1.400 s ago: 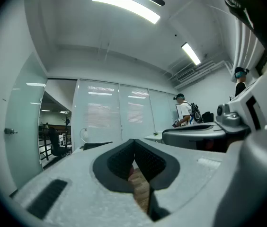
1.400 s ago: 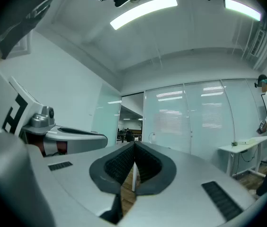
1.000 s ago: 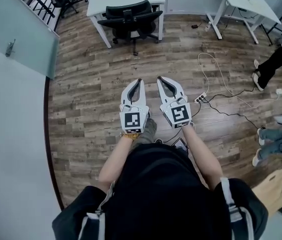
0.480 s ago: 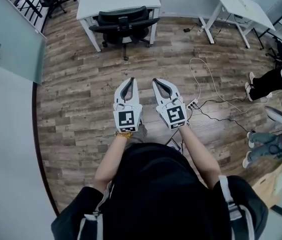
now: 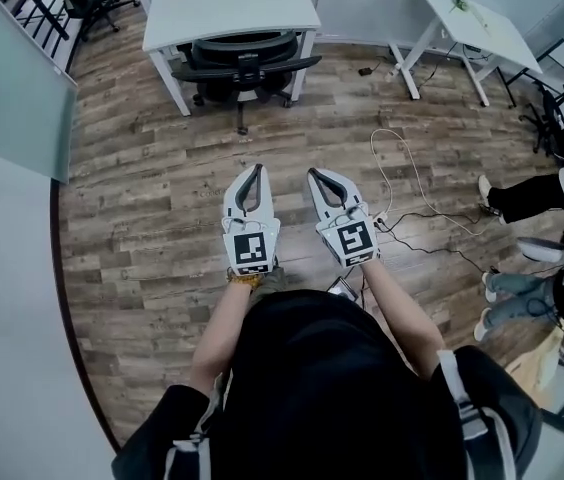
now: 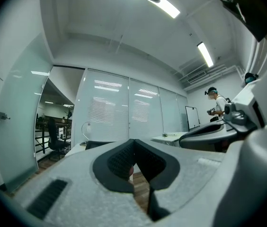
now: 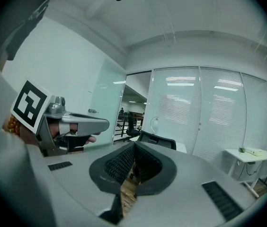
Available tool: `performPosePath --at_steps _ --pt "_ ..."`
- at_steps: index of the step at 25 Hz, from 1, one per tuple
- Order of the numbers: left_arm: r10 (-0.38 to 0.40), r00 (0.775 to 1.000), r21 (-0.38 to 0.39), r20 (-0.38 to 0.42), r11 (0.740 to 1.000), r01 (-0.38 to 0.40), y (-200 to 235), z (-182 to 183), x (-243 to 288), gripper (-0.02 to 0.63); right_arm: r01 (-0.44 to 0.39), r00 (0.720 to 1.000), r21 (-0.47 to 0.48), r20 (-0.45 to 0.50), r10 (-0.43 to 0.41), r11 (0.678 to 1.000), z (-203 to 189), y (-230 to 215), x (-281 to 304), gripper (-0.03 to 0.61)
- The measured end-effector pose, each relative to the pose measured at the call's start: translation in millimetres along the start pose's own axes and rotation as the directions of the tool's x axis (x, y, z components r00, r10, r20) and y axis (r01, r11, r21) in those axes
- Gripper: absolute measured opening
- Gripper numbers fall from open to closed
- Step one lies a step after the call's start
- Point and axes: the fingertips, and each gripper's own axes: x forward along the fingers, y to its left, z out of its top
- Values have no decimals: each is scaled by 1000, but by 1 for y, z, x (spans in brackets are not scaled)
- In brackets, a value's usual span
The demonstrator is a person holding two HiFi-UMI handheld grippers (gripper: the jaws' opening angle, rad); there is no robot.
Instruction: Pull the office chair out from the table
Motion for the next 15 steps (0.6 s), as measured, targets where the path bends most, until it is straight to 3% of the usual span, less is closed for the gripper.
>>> performPosePath --at_steps 15 --pt "-25 999 34 -40 999 26 47 -10 56 18 73 997 32 8 -73 997 4 -41 70 6"
